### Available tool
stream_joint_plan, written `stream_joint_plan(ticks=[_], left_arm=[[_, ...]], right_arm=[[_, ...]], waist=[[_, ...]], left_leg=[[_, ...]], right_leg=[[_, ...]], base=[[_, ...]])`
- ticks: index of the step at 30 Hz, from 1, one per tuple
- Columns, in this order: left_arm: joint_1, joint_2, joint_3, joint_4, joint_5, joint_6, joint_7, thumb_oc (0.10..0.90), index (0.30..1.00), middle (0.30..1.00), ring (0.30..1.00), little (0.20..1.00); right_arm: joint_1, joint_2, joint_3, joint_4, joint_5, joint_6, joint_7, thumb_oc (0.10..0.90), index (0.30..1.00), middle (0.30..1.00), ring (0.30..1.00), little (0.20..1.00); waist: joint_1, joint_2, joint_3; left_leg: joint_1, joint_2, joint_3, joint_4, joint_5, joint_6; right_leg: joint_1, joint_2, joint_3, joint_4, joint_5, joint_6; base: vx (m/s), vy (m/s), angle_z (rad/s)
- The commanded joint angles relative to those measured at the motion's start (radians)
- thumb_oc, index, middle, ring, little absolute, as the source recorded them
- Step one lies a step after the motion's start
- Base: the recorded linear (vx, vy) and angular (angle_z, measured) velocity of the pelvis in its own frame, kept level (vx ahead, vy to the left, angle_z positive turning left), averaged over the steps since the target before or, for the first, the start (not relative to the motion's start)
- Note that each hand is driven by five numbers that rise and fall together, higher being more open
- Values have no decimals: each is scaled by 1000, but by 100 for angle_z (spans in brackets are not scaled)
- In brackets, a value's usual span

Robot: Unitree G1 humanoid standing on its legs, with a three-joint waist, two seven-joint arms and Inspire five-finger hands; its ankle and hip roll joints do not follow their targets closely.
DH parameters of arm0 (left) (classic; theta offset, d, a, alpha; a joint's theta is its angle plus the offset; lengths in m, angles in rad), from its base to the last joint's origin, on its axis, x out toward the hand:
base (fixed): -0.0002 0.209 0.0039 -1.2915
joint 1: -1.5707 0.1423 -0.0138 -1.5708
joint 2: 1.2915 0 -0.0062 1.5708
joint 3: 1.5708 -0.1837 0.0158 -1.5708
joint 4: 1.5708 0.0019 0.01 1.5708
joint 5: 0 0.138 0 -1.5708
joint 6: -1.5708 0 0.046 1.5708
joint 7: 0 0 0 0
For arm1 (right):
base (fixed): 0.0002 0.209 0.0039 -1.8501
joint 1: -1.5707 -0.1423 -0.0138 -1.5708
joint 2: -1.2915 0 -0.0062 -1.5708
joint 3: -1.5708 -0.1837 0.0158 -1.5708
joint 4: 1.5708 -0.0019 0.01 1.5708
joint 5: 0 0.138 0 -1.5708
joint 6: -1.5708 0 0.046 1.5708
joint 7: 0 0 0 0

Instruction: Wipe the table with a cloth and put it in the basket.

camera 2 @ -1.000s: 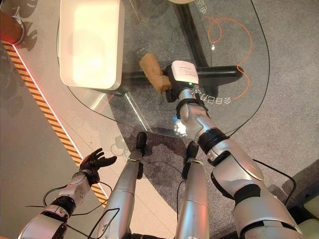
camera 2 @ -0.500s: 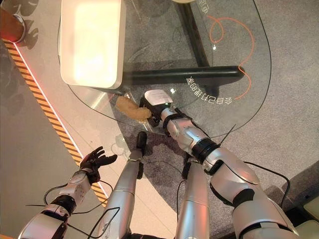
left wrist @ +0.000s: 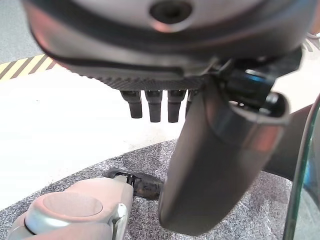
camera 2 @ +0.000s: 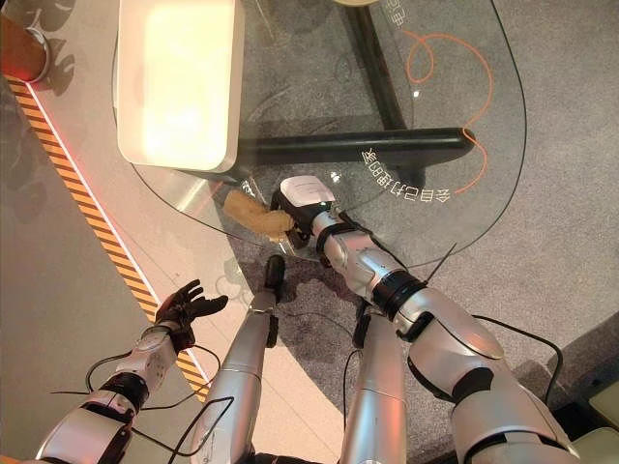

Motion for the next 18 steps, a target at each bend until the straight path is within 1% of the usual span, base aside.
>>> stream_joint_plan(ticks=[1, 2, 3, 4, 6, 13, 17, 18], left_arm=[[-8, 31, 16, 41, 0, -10, 19, 800, 900, 900, 900, 900], [-8, 32, 15, 41, 0, -10, 19, 800, 900, 900, 900, 900], [-8, 32, 14, 40, -1, -8, 19, 800, 900, 900, 900, 900], [-5, 33, 15, 42, -1, -8, 15, 800, 900, 900, 900, 900], [-3, 32, 13, 41, -5, -9, 17, 800, 900, 900, 900, 900], [13, 33, 17, 39, -5, -20, 10, 800, 900, 900, 900, 900], [34, 38, 20, 19, -10, -16, 13, 800, 900, 900, 900, 900], [36, 39, 20, 18, -11, -16, 12, 800, 900, 900, 900, 900]], right_arm=[[-69, 44, -42, -33, -2, -8, -124, 100, 300, 300, 300, 200], [-69, 43, -44, -32, 1, -3, -134, 100, 300, 300, 300, 200], [-75, 37, -58, -20, 9, 10, -163, 100, 300, 300, 300, 200], [-84, 24, -79, -5, 37, 31, -216, 100, 300, 300, 300, 200], [-95, 14, -99, 9, 70, 51, -265, 100, 300, 300, 300, 200], [-155, -38, -203, 125, 188, 61, -435, 100, 300, 300, 300, 200], [-187, -90, -253, 147, 233, 78, -517, 100, 300, 300, 300, 200], [-189, -95, -256, 149, 236, 78, -523, 100, 300, 300, 300, 200]], waist=[[-2, 12, -20], [-2, 13, -20], [-2, 14, -20], [-3, 16, -20], [-3, 17, -20], [6, 19, -20], [6, 21, -20], [6, 21, -20]], left_leg=[[-13, -143, 109, 40, -29, 142], [-13, -142, 109, 40, -29, 142], [-13, -142, 109, 40, -29, 142], [-11, -142, 110, 41, -29, 143], [-13, -140, 110, 43, -30, 143], [-17, -133, 105, 51, -36, 150], [-20, -132, 102, 60, -43, 153], [-21, -132, 102, 60, -44, 153]], right_leg=[[19, 59, -73, -154, 102, -11], [19, 58, -73, -154, 102, -11], [19, 58, -72, -153, 103, -11], [20, 57, -71, -152, 105, -10], [16, 57, -70, -148, 106, -10], [15, 55, -72, -139, 106, -9], [12, 54, -73, -129, 103, -10], [11, 54, -73, -128, 102, -11]], base=[[0, 0, 0], [0, 0, 0], [0, 0, 0], [0, 0, 0], [0, 0, 0], [0, 0, 0], [0, 0, 0], [0, 0, 0]])
